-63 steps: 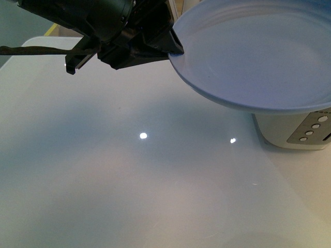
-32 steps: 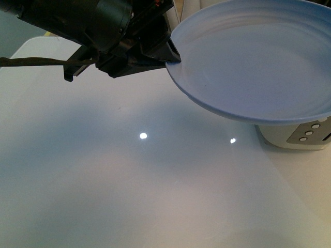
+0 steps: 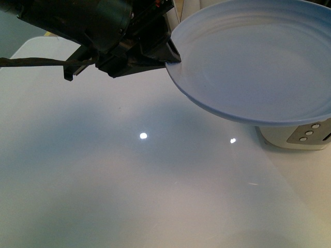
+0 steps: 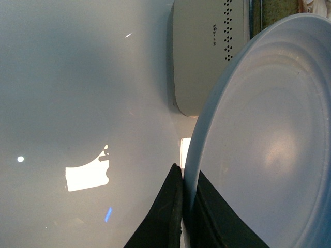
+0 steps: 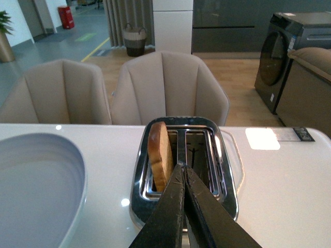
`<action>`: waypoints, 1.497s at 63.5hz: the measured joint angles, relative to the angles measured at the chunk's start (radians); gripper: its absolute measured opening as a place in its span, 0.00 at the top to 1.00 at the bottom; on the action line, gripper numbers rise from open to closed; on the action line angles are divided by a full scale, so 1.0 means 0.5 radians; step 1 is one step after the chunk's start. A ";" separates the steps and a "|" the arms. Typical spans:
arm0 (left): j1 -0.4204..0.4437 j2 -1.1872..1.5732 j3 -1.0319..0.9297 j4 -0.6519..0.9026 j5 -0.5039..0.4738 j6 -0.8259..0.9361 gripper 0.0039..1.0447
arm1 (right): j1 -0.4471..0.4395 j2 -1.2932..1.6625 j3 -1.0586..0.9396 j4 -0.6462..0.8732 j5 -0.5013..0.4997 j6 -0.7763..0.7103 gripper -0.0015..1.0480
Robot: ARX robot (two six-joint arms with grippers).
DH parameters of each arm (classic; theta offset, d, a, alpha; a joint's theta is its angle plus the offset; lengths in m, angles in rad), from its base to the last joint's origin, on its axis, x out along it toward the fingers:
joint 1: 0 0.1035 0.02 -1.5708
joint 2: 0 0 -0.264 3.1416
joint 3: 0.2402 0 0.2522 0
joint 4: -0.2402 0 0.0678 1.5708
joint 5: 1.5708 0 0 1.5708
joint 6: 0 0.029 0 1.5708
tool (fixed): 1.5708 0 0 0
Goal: Left arm holds plate, right arm toasts bread
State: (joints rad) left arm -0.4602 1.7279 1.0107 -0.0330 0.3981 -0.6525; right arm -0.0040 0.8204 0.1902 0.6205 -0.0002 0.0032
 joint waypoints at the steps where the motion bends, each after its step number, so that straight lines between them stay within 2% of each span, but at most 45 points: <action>1: 0.000 0.000 0.000 0.000 -0.004 0.002 0.97 | 0.000 -0.021 -0.015 -0.002 0.000 0.001 0.98; 37: 0.006 0.000 0.000 -0.016 -0.011 0.011 0.97 | 0.001 -0.667 -0.303 -0.364 0.001 0.001 0.98; 42: 0.006 0.000 0.000 -0.016 -0.012 0.013 0.97 | 0.001 -0.697 -0.344 -0.322 0.000 0.000 0.98; 95: 0.004 0.000 0.000 -0.019 -0.011 0.024 0.97 | 0.001 -1.247 -0.345 -0.845 0.001 0.000 0.98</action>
State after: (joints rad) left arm -0.4583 1.7279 1.0107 -0.0425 0.3923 -0.6407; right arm -0.0036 0.1970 0.0177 0.1978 0.0002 0.0032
